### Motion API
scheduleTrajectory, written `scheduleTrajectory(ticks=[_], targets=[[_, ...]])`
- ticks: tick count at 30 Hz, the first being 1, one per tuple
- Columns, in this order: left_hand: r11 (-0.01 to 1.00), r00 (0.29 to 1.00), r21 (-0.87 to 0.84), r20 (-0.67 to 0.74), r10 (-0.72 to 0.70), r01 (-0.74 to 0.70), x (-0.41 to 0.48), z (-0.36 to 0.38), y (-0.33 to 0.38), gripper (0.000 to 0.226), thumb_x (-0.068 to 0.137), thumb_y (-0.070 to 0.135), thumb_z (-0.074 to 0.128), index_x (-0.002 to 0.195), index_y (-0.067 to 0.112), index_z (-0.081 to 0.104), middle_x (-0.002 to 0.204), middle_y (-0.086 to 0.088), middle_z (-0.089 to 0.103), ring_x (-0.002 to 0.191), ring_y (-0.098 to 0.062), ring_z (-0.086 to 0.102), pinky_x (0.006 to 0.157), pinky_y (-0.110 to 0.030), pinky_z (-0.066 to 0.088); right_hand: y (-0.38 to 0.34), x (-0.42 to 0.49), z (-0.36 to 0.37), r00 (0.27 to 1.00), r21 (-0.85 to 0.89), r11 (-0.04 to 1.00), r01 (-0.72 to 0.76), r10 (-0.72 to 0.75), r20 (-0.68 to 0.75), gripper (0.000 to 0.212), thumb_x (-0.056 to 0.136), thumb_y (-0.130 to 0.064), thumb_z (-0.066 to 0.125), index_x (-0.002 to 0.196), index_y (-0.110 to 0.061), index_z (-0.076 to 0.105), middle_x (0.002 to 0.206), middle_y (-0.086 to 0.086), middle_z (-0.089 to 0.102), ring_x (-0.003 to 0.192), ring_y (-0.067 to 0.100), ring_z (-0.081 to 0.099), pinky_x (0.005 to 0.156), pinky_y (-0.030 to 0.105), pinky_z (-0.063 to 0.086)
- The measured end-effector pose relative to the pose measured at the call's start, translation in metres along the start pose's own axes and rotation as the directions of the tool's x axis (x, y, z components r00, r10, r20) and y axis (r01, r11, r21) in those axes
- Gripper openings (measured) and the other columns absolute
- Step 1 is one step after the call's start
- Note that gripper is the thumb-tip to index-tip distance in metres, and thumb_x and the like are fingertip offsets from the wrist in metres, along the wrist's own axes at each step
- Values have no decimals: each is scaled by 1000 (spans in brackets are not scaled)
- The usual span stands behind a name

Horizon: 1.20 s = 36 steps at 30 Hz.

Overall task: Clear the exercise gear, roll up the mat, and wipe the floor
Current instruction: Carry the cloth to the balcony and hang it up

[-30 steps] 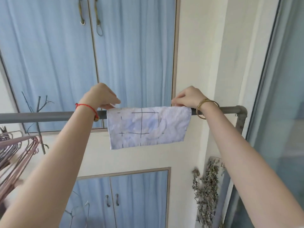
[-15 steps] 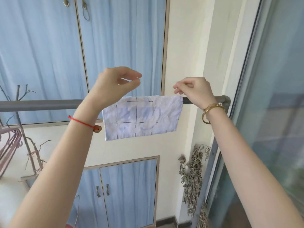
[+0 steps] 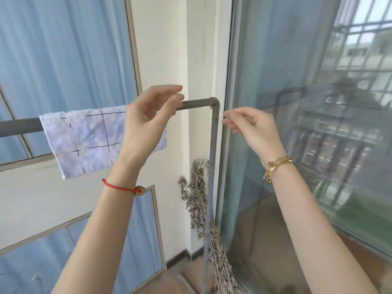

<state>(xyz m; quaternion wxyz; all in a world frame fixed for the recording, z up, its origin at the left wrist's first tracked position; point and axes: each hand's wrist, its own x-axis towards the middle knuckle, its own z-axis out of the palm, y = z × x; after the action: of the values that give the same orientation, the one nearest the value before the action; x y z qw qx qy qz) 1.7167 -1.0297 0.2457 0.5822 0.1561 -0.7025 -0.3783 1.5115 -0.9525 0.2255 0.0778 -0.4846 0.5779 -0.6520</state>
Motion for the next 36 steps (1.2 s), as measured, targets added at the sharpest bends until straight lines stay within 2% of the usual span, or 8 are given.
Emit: scheduleTrajectory(ticks=[4,8,10,16,20,31,36], targets=[[992,998,-124,63,-22,29,-25,46,9,19,99,16,59,113,10,70,106,-5,75,101,-20,72,93,-33,57,0,-45,-57,992,-11,1000,-25,23,-122,18,96,-15,58,99,-11,75,87,3,77,79,12,70,80,25,58],[972,990,-229,138,-22,54,-59,93,21,22,99,24,57,114,13,70,105,-9,73,103,-24,71,94,-36,57,-5,-97,-112,971,-33,997,-68,59,-230,18,97,-12,57,105,-7,73,91,7,77,82,14,69,80,26,57],[959,984,-274,176,-25,74,-79,118,30,21,101,21,55,114,14,70,102,-4,74,103,-24,71,94,-37,56,-9,-125,-141,957,-46,994,-100,83,-276,18,97,-13,57,106,-8,73,90,6,77,85,17,71,82,27,57],[894,941,-413,336,-28,175,-158,200,72,24,105,16,47,117,9,68,103,-5,74,100,-21,72,91,-33,56,-28,-219,-242,900,-110,978,-176,114,-420,18,98,-14,57,106,-11,73,90,4,77,89,19,72,82,26,58],[861,902,-451,431,-21,236,-213,254,108,23,105,16,49,117,10,68,107,-9,74,105,-25,71,93,-35,56,-43,-286,-307,855,-136,964,-228,132,-501,16,98,-15,58,103,-15,73,87,1,77,83,12,70,78,22,56],[791,763,-491,645,48,365,-331,388,194,24,103,22,52,118,15,69,108,-3,74,107,-20,70,95,-35,56,-73,-441,-449,714,-283,872,-398,101,-693,21,100,-18,55,113,-19,71,92,-8,77,93,3,70,84,18,56],[777,691,-479,718,79,408,-365,436,217,26,104,20,50,122,11,68,110,-1,74,107,-18,70,94,-32,56,-76,-481,-492,647,-251,871,-423,96,-756,21,100,-20,55,112,-18,71,94,-4,77,92,9,71,87,27,58]])
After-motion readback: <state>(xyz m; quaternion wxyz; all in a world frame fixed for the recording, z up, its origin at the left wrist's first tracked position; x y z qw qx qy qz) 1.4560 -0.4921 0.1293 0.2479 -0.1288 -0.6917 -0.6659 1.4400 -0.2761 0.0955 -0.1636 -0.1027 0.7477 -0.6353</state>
